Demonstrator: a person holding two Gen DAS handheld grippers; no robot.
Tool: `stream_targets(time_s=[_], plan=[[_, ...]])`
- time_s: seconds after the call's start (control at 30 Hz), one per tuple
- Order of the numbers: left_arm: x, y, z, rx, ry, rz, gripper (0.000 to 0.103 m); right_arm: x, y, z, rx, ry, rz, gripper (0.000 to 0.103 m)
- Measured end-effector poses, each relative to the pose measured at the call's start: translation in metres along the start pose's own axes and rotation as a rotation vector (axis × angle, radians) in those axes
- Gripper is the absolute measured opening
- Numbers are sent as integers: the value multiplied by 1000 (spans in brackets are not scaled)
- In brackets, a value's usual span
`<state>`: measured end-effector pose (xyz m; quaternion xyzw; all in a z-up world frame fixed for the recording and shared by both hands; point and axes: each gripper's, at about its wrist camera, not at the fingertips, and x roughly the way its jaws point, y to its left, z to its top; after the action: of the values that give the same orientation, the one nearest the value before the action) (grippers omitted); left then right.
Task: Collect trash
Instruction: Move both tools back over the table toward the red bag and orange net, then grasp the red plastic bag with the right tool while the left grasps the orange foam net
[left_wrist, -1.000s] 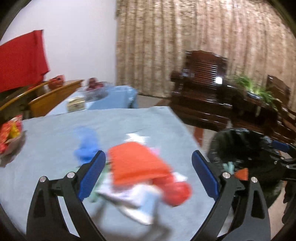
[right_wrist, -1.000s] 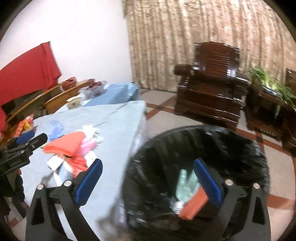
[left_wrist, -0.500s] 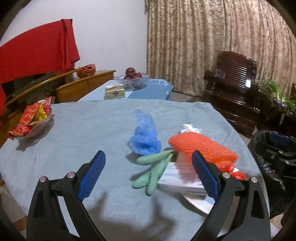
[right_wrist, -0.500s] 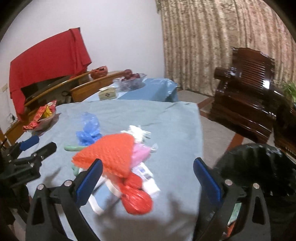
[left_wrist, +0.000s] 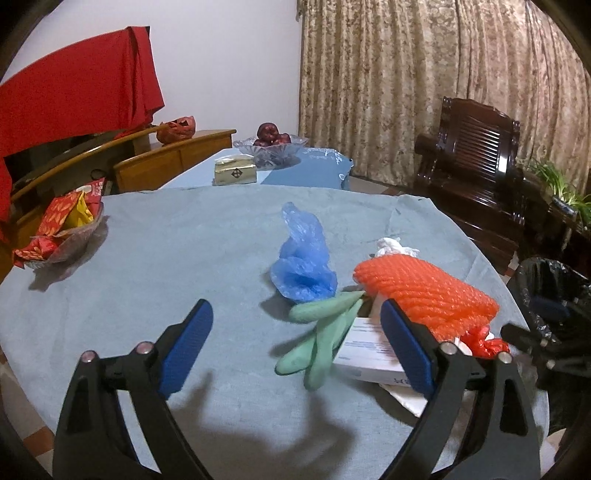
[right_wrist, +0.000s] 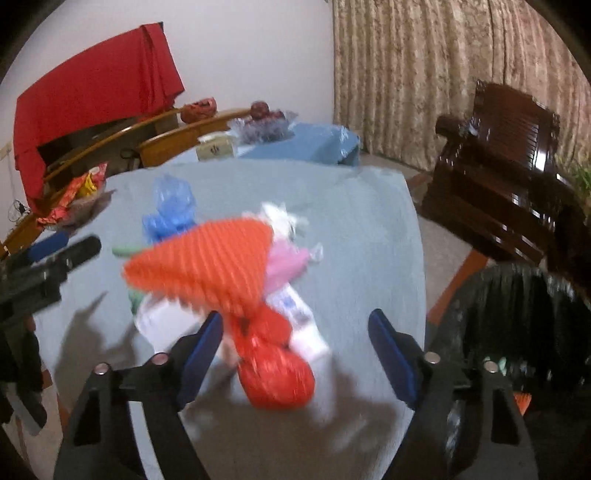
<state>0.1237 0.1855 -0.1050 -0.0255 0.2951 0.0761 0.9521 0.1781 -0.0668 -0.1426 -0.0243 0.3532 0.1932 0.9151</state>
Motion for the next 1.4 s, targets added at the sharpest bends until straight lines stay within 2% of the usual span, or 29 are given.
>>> stream_targets(time_s=[0.1, 0.27, 0.37, 0.5, 0.83, 1.13, 1.27, 1.33, 1.4], plan=[[2, -6, -6, 0, 11, -15, 85, 9, 2, -8, -4, 32, 24, 63], [2, -14, -13, 2, 28, -37, 85, 26, 13, -16, -49, 80, 34, 62], [1, -21, -13, 11, 33, -50, 85, 35, 11, -23, -54, 115, 35, 49], [0, -28, -13, 25, 31, -66, 85, 30, 3, -24, -26, 113, 73, 42], [-2, -48, -8, 38, 24, -124, 85, -2, -21, -1, 28, 29, 5, 42], [20, -71, 4, 42, 58, -185, 75, 2, -38, 12, 50, 4, -29, 42], [34, -76, 3, 40, 111, -213, 65, 2, -37, 12, 37, -3, -27, 42], [36, -77, 2, 32, 120, -233, 51, 2, -37, 11, 31, -3, -29, 42], [41, -76, -1, 12, 150, -268, 24, 2, -36, 10, 35, -1, -29, 42]])
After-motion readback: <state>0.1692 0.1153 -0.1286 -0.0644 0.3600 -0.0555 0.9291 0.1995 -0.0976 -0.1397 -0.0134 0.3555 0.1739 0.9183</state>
